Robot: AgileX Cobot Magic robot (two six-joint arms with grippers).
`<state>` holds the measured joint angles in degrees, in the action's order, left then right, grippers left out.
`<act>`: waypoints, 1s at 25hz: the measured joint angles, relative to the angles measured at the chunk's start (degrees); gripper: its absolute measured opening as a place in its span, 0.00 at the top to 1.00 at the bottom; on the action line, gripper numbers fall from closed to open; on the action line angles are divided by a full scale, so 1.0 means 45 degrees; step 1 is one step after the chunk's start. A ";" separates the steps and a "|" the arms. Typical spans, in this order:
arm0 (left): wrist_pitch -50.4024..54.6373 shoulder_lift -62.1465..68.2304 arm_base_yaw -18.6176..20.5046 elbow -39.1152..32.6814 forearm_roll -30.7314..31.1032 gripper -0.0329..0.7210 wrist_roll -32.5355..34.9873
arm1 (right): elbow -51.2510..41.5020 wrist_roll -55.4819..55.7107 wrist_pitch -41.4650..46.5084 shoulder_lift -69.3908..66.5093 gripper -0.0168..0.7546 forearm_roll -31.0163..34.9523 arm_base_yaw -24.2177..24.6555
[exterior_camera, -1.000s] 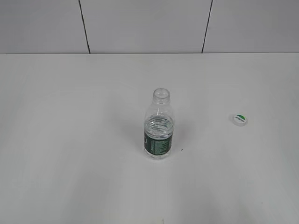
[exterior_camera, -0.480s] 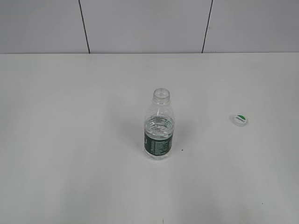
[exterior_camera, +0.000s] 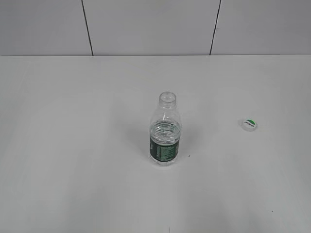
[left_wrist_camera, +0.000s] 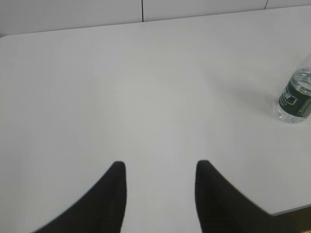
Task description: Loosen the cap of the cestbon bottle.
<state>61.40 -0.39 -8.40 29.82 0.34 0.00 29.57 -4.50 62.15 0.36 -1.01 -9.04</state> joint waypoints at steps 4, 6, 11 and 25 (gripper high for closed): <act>0.0000 0.0000 0.0595 0.0000 -0.0075 0.56 0.0000 | 0.0000 0.0000 0.0000 0.0000 0.40 0.0000 0.0025; -0.0011 0.0000 0.1021 0.0000 -0.0075 0.56 0.0000 | 0.0000 -0.0003 0.0000 0.0000 0.40 0.0000 0.0100; -0.0011 0.0000 0.1966 0.0000 -0.0075 0.56 0.0000 | 0.0000 -0.0003 0.0000 0.0000 0.40 0.0000 0.0735; -0.0011 0.0000 0.2228 0.0000 -0.0143 0.56 0.0000 | 0.0000 -0.0003 0.0011 0.0000 0.40 0.0000 0.1388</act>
<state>61.35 -0.39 1.63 29.82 -0.31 0.00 29.57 -4.51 62.20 0.36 -1.01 -2.80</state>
